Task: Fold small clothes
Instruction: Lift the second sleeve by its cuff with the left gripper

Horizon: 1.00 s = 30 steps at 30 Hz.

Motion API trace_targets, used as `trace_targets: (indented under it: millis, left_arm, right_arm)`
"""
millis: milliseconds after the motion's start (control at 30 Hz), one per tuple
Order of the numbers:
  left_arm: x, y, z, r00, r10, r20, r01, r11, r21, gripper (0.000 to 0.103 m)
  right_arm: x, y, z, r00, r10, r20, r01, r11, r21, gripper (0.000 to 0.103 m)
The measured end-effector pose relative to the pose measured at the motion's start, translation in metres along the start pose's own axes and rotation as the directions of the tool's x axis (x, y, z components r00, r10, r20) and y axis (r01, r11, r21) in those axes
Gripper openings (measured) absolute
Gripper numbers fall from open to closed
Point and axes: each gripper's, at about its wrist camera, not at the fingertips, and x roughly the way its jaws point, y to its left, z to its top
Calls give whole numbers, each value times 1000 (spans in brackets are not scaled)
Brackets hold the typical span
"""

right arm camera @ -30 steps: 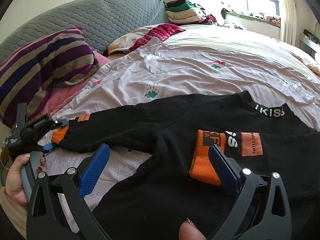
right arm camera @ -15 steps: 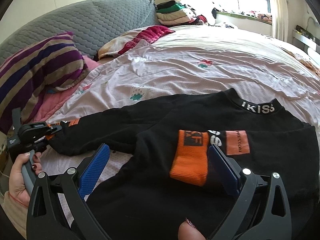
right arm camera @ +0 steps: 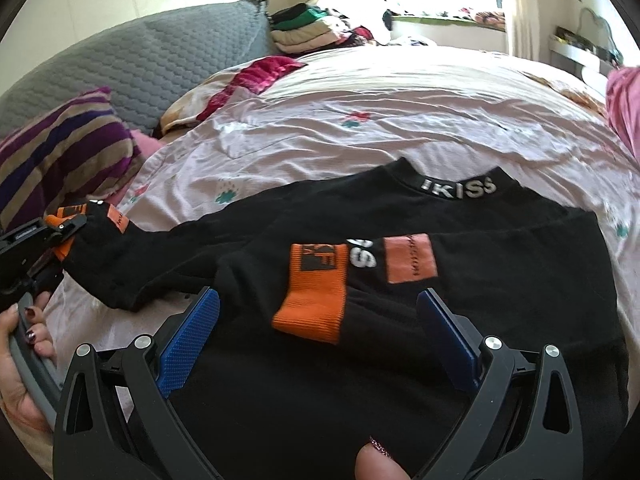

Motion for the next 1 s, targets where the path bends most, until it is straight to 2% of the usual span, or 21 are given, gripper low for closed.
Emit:
trace_targets:
  millis: [333, 533, 767, 1000]
  left_arm:
    - [14, -37, -22, 995, -78, -65, 84, 991, 106, 6]
    - [19, -65, -37, 985, -128, -115, 150, 967, 206, 6]
    - [24, -94, -58, 962, -195, -189, 245, 925, 291, 6]
    - [37, -110, -75, 924, -256, -285, 337, 897, 286, 6]
  right_arm:
    - [-21, -30, -2, 999, -23, 32, 20, 996, 90, 98]
    - [-36, -52, -4, 997, -50, 53, 42, 987, 156, 98]
    - [-55, -73, -6, 993, -88, 74, 71, 976, 208, 98]
    - [-71, -97, -11, 988, -123, 91, 94, 957, 274, 98]
